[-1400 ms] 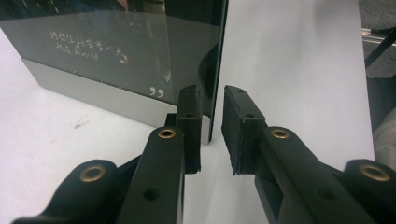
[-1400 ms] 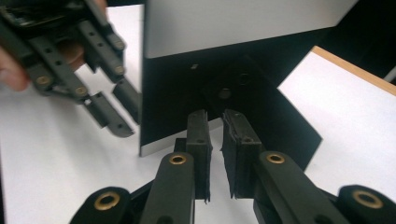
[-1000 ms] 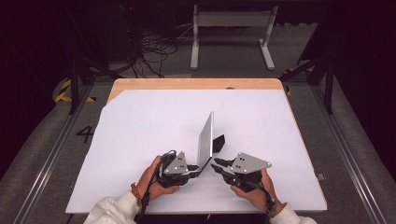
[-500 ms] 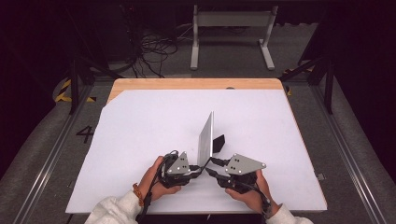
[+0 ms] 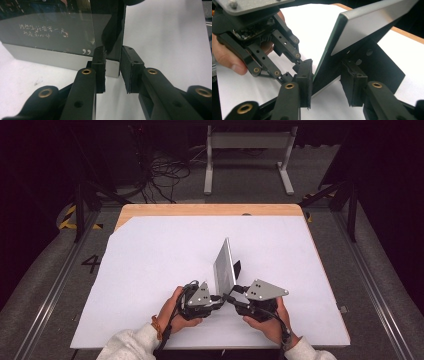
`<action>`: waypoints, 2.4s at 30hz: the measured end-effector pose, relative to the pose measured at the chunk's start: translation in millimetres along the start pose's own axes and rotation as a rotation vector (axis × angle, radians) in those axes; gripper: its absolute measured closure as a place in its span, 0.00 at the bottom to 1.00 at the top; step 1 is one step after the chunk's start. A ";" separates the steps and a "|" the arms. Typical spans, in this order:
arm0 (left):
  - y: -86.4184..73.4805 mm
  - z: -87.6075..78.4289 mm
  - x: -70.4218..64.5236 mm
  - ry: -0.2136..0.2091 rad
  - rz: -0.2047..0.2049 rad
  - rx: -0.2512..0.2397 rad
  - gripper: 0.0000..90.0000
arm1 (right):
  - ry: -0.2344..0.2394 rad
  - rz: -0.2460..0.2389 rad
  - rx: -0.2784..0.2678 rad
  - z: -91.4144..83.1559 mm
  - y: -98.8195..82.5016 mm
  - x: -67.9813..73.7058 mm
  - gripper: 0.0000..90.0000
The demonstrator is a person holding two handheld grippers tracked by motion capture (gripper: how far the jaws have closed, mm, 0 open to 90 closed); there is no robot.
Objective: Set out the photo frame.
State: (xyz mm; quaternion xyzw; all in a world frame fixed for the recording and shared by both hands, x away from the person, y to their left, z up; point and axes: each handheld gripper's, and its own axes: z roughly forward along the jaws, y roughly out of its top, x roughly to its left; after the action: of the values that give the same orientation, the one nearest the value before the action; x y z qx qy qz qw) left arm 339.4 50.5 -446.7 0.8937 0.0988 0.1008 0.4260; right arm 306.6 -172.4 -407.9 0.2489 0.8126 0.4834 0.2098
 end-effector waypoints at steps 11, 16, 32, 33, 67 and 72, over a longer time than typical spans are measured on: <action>-2.2 -8.2 6.6 0.002 -0.007 -0.002 0.83 | 0.019 0.000 0.007 -3.7 -1.5 -4.1 0.75; -7.5 -19.6 18.8 0.038 -0.047 -0.018 0.80 | 0.020 -0.002 0.008 -4.7 -1.9 -4.7 0.76; -13.8 -39.7 29.1 0.082 -0.063 -0.028 0.76 | -0.033 0.062 0.027 12.6 -1.1 1.2 0.57; -14.0 -40.1 29.3 0.082 -0.064 -0.028 0.76 | -0.036 0.065 0.028 14.2 -1.1 1.2 0.57; -19.3 -43.1 46.4 0.145 -0.101 -0.004 0.54 | 0.061 0.078 0.048 -0.3 -9.4 -31.4 0.77; -19.3 -42.2 47.6 0.149 -0.115 -0.004 0.46 | 0.061 0.071 0.053 -4.0 -10.7 -35.6 0.79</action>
State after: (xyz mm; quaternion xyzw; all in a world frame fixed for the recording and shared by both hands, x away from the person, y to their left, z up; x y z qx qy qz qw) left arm 372.2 106.2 -431.2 0.8756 0.1811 0.1426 0.4245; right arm 330.2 -201.2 -412.1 0.2686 0.8218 0.4760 0.1610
